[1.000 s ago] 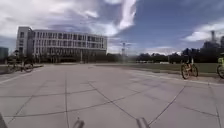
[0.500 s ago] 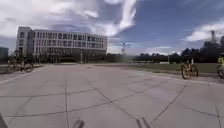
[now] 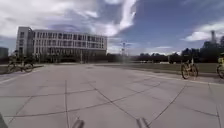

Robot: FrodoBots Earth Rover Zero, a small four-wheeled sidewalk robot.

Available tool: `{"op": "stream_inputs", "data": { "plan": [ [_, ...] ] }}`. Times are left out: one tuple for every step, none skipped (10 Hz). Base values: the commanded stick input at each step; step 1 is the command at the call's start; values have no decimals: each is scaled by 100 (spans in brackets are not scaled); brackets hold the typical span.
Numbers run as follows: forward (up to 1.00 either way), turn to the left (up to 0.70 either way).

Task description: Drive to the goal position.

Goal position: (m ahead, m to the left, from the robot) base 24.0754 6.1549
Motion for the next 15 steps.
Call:
{"op": "stream_inputs", "data": {
  "plan": [
    [0, 0],
    [27, 0],
    [70, 0],
    [70, 0],
    [70, 0],
    [70, 0],
    [70, 13],
    [70, 34],
    [70, 35],
    [70, 29],
    [70, 14],
    [70, 0],
    [70, 0],
    [70, 0],
    [70, 0]
  ]
}}
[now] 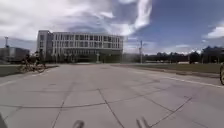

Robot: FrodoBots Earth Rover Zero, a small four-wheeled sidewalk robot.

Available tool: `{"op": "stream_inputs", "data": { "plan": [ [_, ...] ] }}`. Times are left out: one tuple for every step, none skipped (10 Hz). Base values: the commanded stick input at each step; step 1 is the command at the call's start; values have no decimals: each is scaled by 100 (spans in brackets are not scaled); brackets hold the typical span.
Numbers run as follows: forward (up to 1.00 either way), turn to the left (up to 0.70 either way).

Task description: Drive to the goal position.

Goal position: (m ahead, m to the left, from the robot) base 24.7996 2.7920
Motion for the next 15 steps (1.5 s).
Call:
{"op": "stream_inputs", "data": {
  "plan": [
    [70, 0],
    [70, 0],
    [70, 0],
    [70, 0],
    [70, 0],
    [70, 0],
    [70, 0],
    [70, 0],
    [70, 0],
    [70, 0],
    [70, 0],
    [70, 15],
    [70, 30],
    [70, 35],
    [70, 35]
  ]
}}
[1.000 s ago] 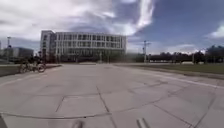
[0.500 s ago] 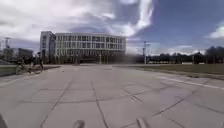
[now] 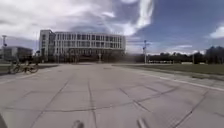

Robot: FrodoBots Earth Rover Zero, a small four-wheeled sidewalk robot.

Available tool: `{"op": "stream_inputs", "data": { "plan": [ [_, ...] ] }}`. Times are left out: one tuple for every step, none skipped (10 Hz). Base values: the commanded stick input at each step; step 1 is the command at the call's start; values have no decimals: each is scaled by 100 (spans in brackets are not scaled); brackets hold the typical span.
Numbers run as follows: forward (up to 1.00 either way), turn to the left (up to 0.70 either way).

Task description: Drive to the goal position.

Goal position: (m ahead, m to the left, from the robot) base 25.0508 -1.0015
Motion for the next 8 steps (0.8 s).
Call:
{"op": "stream_inputs", "data": {
  "plan": [
    [70, 35],
    [70, 35],
    [70, 7],
    [70, 0],
    [70, 0],
    [70, 0],
    [70, 0],
    [70, 0]
  ]
}}
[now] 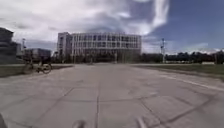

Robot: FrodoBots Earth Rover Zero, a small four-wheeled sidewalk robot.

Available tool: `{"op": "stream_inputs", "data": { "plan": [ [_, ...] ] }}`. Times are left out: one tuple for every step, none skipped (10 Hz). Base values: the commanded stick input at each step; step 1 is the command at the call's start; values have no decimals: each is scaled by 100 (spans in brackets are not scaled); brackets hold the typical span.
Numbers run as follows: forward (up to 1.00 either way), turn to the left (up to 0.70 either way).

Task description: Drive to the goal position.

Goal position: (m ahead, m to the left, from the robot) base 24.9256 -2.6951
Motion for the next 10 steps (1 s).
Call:
{"op": "stream_inputs", "data": {
  "plan": [
    [70, 0],
    [70, 0],
    [70, 0],
    [70, 0],
    [70, 0],
    [70, 0],
    [70, 0],
    [70, 0],
    [70, 0],
    [70, 0]
  ]
}}
